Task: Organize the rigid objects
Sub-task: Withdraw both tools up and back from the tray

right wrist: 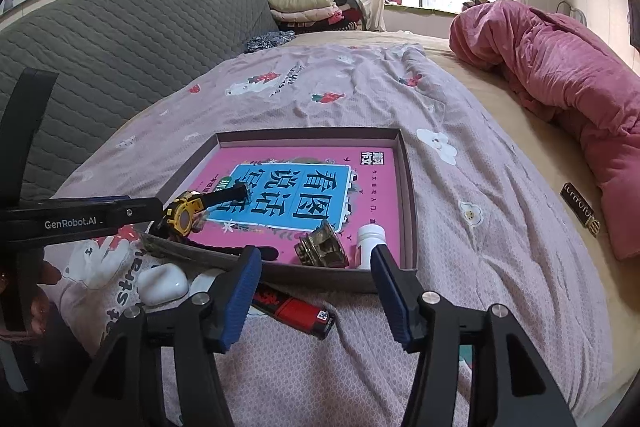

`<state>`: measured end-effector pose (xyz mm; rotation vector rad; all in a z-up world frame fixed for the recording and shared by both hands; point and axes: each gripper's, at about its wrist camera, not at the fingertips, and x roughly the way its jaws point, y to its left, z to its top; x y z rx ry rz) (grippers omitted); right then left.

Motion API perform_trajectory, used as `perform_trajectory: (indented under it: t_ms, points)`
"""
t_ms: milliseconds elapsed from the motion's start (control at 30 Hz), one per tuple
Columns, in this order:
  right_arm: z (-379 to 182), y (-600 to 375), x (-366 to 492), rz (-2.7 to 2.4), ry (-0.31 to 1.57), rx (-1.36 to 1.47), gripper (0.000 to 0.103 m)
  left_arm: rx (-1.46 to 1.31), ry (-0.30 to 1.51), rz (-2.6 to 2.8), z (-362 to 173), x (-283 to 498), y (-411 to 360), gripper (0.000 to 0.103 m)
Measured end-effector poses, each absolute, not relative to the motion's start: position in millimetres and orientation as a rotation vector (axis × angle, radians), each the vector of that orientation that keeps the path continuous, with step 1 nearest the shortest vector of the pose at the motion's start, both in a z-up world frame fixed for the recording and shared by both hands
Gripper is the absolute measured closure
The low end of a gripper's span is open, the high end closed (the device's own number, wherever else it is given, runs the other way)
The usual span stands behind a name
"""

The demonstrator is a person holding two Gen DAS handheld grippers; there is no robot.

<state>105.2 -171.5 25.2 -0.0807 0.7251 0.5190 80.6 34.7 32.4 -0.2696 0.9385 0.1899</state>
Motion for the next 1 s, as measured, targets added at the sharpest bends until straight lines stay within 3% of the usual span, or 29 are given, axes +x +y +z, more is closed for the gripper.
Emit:
perform_trajectory:
  t_ms: [733,1000]
  points:
    - [28.9,-170.3,95.4,0.561,0.716,-0.079,0.041,-0.183,0.916,0.141,36.0,55.2,14.6,0.028]
    - [30.3,-171.8,93.4,0.564,0.701,-0.085,0.041,-0.198,0.919,0.161,34.7,45.4,25.9,0.028]
